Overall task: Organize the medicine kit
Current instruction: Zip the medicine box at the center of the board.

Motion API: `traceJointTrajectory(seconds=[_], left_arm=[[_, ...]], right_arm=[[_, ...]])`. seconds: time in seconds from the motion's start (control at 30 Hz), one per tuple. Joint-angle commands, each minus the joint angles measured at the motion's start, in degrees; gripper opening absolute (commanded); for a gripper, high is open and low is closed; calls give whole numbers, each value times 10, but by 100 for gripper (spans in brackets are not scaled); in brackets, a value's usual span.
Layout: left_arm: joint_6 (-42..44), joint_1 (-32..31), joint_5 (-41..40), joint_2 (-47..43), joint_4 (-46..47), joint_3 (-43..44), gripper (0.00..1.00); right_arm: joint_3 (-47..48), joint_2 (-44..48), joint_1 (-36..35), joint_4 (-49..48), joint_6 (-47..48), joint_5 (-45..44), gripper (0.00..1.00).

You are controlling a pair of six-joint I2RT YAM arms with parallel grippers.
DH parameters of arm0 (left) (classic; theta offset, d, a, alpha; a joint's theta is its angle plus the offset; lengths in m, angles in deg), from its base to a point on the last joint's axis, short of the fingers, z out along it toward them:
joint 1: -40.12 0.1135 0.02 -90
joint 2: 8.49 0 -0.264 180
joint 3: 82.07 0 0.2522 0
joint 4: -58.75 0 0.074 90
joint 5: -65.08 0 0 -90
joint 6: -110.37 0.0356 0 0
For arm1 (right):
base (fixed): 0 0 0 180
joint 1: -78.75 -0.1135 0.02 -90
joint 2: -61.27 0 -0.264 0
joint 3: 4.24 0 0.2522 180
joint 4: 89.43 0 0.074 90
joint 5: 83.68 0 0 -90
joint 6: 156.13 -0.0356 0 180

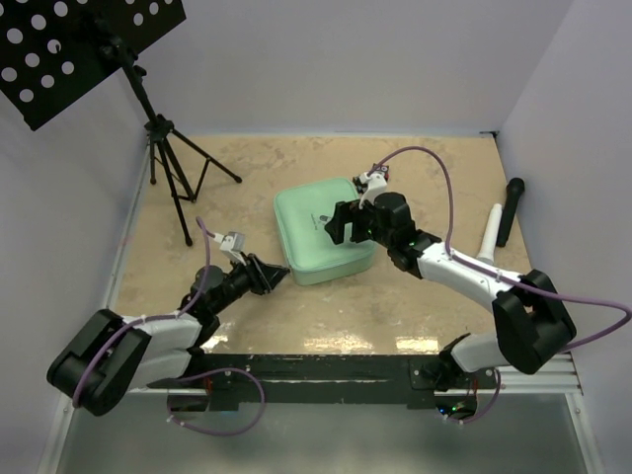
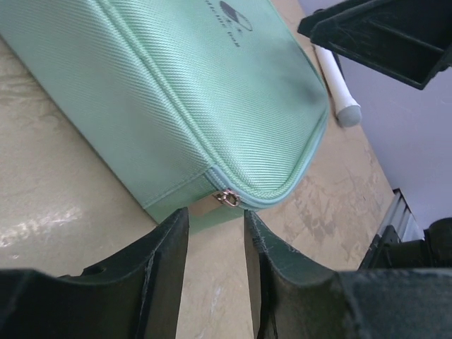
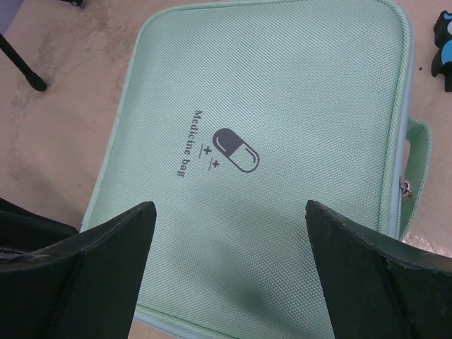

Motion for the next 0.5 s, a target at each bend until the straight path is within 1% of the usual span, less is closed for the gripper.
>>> traceJointTrajectory(seconds=[0.0,0.2,0.33,0.47], left_arm=[[10,4,60,55,191,-26,41],[-14,4,53,149,367,-67,44],[-13,5,68,196,382,-40,45],[-12,5,51,201,388,-45,50]], right_arm=[[0,-6,-4,-34,3,31,91],[-4,-10,-5,-42,-1,41,92],[2,-11,-6,-38,-2,44,92],[-2,-2,-5,-34,0,40,92]])
